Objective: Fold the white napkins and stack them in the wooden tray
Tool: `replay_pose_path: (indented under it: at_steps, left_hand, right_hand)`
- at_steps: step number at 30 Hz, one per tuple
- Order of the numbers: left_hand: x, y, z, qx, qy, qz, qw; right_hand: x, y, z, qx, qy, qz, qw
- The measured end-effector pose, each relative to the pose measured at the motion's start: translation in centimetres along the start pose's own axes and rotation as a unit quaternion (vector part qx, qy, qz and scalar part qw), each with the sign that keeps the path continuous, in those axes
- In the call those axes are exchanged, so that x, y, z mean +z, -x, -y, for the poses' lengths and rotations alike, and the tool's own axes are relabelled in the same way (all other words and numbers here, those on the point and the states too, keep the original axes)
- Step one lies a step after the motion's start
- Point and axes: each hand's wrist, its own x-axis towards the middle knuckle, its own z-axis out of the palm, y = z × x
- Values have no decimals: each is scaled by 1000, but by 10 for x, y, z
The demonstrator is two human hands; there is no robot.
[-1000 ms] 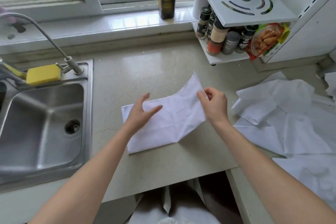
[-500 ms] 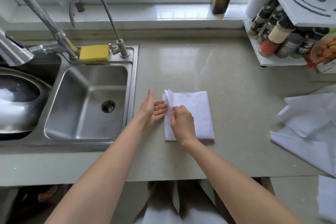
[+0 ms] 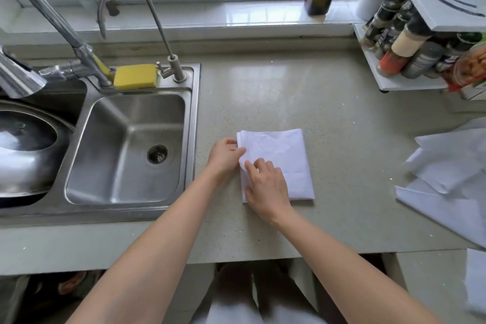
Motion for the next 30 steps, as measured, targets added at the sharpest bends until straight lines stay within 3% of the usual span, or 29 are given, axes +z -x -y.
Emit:
replay_pose_path:
  at_steps: [5, 12, 21, 30]
  left_hand:
    - [6, 1, 1, 101, -145, -91, 980]
    - [7, 4, 9, 179, -241, -44, 953]
    - [12, 12, 14, 193, -294, -14, 936]
    - [19, 20, 14, 196, -340, -7, 920]
  right_hand:
    - [2, 25, -35, -95, 33, 1, 995]
    - [-8, 39, -95, -243, 108, -56, 962]
    - [-23, 45, -104, -240, 123, -55, 962]
    - [-22, 45, -107, -298, 127, -30, 946]
